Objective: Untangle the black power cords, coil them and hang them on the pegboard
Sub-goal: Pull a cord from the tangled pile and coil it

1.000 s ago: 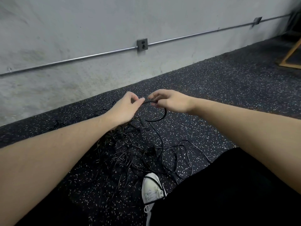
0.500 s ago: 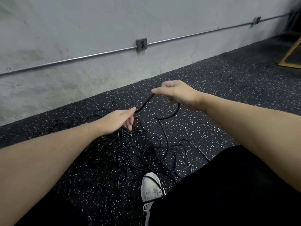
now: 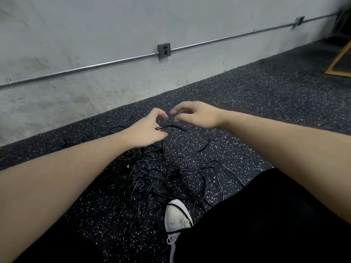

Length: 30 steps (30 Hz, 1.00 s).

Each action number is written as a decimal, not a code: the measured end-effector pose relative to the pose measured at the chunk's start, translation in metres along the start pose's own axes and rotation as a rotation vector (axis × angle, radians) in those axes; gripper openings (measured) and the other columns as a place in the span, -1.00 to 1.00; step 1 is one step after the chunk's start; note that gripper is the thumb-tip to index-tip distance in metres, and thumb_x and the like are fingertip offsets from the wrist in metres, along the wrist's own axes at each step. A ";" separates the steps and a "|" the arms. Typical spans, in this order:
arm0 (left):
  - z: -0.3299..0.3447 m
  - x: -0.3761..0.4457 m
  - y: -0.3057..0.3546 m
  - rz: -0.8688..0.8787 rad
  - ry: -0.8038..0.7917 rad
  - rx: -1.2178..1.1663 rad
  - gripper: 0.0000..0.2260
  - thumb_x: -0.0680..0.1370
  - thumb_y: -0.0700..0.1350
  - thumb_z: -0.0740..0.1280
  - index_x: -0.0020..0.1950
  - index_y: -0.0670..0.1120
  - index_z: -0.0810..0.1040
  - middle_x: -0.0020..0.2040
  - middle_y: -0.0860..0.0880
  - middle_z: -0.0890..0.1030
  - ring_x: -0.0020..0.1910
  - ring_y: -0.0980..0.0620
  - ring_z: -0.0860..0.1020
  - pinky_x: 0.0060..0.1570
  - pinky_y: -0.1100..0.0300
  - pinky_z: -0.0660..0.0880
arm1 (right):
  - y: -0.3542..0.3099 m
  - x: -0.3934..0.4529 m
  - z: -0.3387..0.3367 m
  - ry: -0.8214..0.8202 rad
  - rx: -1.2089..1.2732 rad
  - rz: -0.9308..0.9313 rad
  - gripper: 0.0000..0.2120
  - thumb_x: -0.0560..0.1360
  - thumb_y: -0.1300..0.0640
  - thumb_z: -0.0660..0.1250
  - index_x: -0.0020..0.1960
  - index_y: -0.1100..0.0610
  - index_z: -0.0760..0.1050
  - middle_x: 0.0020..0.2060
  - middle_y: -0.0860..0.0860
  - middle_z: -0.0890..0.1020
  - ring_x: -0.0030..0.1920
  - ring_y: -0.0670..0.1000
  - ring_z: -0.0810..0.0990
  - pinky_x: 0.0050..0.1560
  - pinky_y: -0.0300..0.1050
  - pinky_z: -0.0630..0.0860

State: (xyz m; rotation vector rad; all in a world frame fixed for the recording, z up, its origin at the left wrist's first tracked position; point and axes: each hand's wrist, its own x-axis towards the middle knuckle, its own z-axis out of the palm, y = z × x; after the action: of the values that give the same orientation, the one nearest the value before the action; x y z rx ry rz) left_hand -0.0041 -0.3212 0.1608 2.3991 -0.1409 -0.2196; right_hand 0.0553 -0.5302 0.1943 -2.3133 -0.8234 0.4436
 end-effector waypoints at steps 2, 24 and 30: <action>0.004 0.000 0.003 0.003 -0.045 0.022 -0.56 0.59 -0.23 0.34 0.34 0.08 0.24 -0.22 -0.08 0.60 -0.48 0.10 0.38 -0.46 0.21 0.29 | -0.012 0.004 0.009 -0.089 -0.043 -0.019 -0.74 0.65 -0.09 0.26 0.18 0.04 0.59 -0.13 -0.02 0.63 -0.28 -0.16 0.58 -0.18 -0.30 0.53; 0.003 -0.007 -0.028 -0.070 -0.149 0.070 -0.71 0.73 0.05 0.14 -0.06 -0.06 0.51 -0.35 0.03 0.60 -0.32 0.00 0.56 -0.07 0.07 0.49 | 0.011 -0.007 -0.013 0.128 0.400 0.081 -0.60 0.50 -0.14 0.46 -0.31 0.02 0.34 -0.46 -0.06 0.40 -0.46 -0.06 0.32 -0.38 -0.18 0.33; 0.001 -0.003 -0.010 -0.072 -0.070 0.012 -0.68 0.66 -0.04 0.32 0.34 0.15 0.27 -0.29 0.00 0.52 -0.43 0.06 0.32 -0.38 0.17 0.28 | 0.020 -0.001 -0.006 0.005 -0.219 0.109 -0.55 0.61 0.17 0.28 0.49 -0.01 0.37 0.43 0.05 0.47 0.36 0.11 0.52 0.42 0.07 0.43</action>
State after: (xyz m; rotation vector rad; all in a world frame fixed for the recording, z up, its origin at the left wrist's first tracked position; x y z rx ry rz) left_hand -0.0067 -0.3138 0.1540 2.4113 -0.0882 -0.3370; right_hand 0.0663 -0.5461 0.1860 -2.5696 -0.7791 0.4118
